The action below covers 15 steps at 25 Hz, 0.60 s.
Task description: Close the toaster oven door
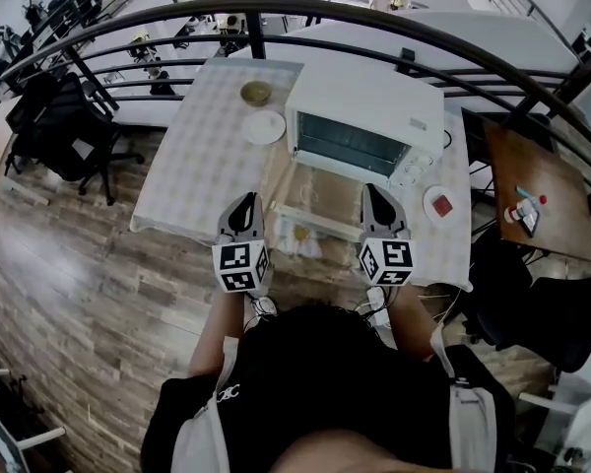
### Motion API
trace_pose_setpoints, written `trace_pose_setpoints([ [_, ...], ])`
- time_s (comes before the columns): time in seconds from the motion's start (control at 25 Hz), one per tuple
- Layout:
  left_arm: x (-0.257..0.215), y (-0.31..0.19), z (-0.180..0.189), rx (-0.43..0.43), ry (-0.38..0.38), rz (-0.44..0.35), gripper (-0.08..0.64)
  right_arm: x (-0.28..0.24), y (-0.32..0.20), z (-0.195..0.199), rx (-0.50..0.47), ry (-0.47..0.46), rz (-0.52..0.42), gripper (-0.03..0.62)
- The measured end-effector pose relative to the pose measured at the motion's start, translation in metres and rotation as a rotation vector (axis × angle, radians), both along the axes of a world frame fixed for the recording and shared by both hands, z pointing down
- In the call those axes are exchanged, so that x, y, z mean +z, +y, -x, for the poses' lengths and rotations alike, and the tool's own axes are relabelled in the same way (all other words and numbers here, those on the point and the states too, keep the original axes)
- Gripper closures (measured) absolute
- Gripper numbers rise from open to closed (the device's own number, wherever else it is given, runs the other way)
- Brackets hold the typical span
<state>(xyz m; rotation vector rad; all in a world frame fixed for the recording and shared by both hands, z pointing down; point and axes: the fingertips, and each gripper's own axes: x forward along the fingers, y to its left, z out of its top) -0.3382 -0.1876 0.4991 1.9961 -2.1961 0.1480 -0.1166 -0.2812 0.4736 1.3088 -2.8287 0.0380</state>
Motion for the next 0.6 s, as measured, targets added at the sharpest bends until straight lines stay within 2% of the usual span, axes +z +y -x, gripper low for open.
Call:
trace_pose_setpoints([
  [0.24,0.025,-0.007,-0.004,0.123,0.017,0.063,0.529,0.009,0.003,0.000,0.065,0.014,0.020,0.592],
  [0.28,0.034,-0.007,-0.005,0.149,0.023,0.084,0.509,0.012,0.004,0.001,0.073,0.015,0.027,0.592],
  [0.36,0.053,-0.008,-0.008,0.188,0.034,0.133,0.402,0.018,0.007,0.000,0.088,0.017,0.040,0.592],
  [0.6,0.112,-0.004,-0.010,0.231,0.052,0.266,0.399,0.032,0.017,-0.014,0.147,0.030,0.068,0.592],
])
